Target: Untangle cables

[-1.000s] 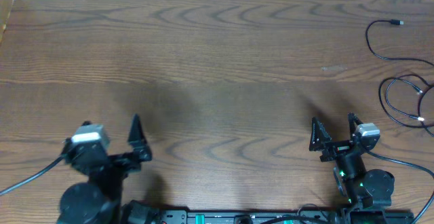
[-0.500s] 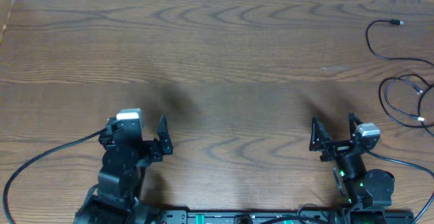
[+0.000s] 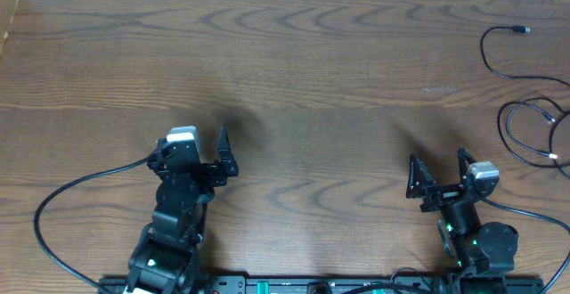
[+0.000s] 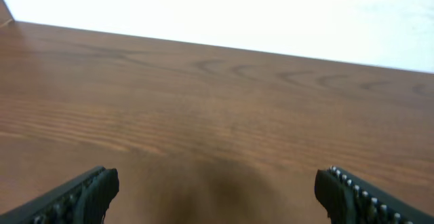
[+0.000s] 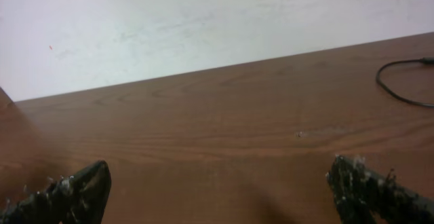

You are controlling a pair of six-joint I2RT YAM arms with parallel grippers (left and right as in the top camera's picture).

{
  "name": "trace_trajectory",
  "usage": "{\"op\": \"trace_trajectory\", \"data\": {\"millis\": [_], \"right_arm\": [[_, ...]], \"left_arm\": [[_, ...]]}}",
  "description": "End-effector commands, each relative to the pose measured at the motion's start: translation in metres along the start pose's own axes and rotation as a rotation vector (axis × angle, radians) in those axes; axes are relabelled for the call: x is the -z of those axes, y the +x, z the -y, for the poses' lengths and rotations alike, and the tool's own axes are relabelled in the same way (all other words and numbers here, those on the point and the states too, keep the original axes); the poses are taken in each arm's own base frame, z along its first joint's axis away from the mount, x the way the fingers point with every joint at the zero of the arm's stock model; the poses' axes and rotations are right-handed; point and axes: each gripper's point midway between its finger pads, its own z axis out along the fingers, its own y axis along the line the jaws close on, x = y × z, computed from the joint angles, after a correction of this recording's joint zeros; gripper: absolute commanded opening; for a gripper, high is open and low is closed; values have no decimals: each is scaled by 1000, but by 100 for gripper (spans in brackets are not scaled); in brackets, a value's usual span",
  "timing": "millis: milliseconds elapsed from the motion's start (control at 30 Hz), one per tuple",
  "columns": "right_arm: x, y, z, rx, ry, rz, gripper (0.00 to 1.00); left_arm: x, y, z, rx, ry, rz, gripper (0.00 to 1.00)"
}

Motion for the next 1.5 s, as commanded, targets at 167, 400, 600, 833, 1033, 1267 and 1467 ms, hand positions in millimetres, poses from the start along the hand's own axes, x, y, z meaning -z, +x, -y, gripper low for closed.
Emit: {"op": "trace_trajectory", "data": {"millis": [167, 400, 600, 833, 1033, 1267, 1467], "right_arm": [[0, 1, -3, -11, -14, -1, 99], [0, 1, -3, -11, -14, -1, 99], [0, 1, -3, -11, -14, -1, 99], [0, 1, -3, -11, -14, -1, 99], [0, 1, -3, -11, -14, -1, 99], [0, 1, -3, -11, -14, -1, 99], [0, 1, -3, -11, -14, -1, 99]], "left_arm": [[-3, 4, -14, 54, -24, 68, 98], [3, 3, -41, 112, -32, 178, 98], [13, 8, -56, 136, -49, 299, 98], [16, 12, -67, 128, -92, 307, 98], [13, 37, -79, 125, -143, 210, 98], [14, 53, -82, 65, -167, 147, 98], [14, 57, -84, -20, -178, 124, 98]]}}
